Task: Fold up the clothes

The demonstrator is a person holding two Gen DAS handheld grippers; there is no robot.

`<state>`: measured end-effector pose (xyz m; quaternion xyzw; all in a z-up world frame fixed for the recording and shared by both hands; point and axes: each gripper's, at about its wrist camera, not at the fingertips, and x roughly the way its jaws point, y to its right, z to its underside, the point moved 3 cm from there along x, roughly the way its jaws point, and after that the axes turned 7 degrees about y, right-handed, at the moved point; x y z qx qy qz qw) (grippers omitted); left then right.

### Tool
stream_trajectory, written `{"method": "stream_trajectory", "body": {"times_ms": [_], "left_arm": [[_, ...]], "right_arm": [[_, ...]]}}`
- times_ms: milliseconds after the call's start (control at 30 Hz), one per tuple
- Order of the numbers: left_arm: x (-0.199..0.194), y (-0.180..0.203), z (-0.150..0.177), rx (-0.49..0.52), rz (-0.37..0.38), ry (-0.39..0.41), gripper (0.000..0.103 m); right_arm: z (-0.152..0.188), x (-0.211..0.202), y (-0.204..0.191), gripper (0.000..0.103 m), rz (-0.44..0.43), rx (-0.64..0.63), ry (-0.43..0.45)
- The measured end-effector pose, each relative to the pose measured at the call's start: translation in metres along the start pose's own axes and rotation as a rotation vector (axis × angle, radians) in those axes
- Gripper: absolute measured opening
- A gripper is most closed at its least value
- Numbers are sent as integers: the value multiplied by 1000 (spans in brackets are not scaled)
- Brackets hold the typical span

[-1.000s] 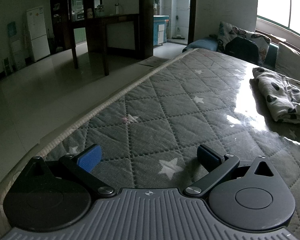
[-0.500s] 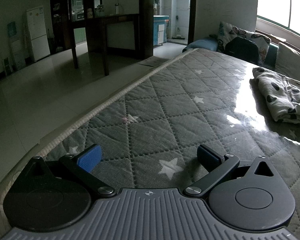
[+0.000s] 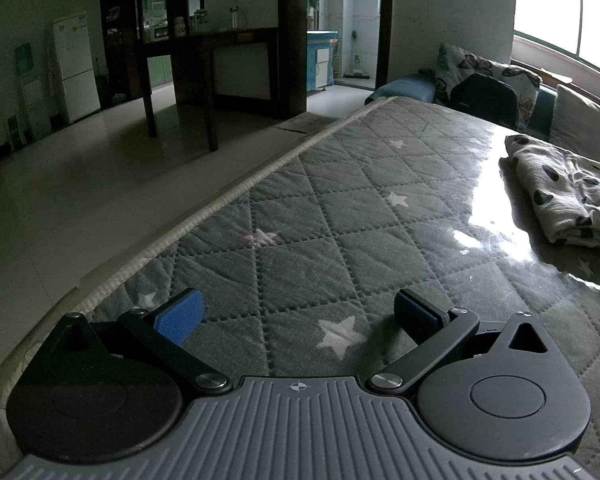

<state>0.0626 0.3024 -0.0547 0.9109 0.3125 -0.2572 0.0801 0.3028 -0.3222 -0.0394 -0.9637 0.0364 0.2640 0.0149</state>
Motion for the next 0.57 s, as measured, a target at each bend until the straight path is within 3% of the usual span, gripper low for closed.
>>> {"method": "stream_trajectory", "body": {"times_ms": [567], "left_arm": [[0, 0, 0, -1, 1, 1, 103]], "right_arm": [[1, 0, -1, 103, 0, 0, 0]]}}
